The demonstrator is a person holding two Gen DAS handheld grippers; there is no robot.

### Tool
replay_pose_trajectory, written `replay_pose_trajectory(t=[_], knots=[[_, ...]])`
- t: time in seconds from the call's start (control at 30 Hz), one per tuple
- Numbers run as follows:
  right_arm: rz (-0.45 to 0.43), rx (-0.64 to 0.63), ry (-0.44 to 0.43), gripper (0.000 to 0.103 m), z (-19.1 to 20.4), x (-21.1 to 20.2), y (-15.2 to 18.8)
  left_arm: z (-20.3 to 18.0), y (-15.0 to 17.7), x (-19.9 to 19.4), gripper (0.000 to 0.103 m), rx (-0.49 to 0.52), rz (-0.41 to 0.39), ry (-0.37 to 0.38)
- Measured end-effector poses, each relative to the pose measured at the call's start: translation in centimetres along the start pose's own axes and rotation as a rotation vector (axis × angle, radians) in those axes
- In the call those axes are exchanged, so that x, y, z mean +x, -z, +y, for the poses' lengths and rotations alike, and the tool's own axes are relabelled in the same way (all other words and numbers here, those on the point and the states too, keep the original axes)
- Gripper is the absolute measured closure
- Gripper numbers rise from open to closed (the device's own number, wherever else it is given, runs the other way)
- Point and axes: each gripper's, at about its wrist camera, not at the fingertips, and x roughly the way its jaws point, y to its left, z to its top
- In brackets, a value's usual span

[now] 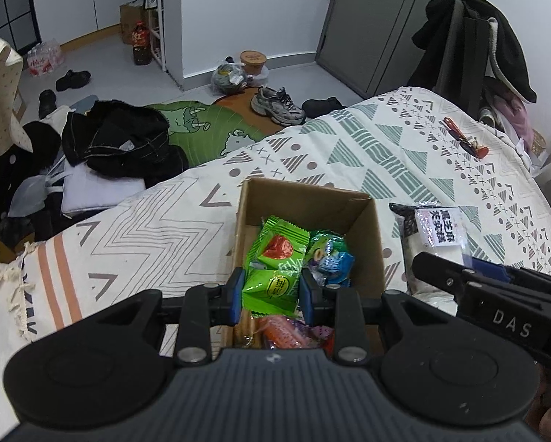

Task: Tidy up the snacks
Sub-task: 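Release the green pack into the box with the left gripper while the right releases the white pack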

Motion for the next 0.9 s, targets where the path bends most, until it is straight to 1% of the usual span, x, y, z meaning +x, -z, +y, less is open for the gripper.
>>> replay_pose_trajectory(t=[0.53, 0.77, 0.9], knots=[[0.076, -0.004, -0.009, 0.06, 1.1, 3.9, 0.8, 1.3, 0.2, 3.1, 0.074, -0.022, 0.061, 0.014], [0.101, 0.008, -0.003, 0.059, 0.3, 5.3, 0.7, 1.0, -0.3, 4.7, 0.074, -0.019, 0.087, 0.021], [0.088, 0.032, -0.012, 0.055, -0.5, 5.4, 0.3, 0.6, -0.5, 5.6, 0.074, -0.017, 0.1, 0.024]])
